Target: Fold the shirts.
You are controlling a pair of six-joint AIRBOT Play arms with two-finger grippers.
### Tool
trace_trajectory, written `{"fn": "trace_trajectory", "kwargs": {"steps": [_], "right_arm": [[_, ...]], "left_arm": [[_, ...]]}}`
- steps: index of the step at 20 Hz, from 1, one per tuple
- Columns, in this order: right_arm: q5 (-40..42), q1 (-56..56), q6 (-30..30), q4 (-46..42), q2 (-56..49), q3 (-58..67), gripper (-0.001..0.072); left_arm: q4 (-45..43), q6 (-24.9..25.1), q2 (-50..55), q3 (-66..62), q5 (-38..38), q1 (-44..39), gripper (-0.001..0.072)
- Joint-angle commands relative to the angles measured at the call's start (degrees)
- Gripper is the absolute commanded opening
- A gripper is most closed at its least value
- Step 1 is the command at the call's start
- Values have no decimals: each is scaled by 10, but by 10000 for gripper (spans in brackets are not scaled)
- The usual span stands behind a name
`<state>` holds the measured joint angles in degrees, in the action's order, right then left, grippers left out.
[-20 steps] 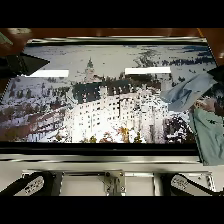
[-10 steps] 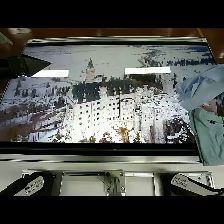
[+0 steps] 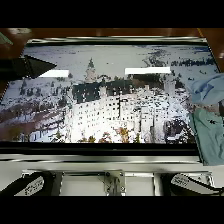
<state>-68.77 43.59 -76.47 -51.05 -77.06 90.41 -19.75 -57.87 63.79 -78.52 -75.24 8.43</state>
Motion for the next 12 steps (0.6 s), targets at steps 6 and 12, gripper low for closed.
{"fn": "trace_trajectory", "kwargs": {"steps": [6,12], "right_arm": [[-205,6,-148,-405,0,1,60],[-264,27,-180,-456,0,-37,59]], "left_arm": [[0,0,0,0,-1,-4,37],[0,0,0,0,-1,-4,37]]}}
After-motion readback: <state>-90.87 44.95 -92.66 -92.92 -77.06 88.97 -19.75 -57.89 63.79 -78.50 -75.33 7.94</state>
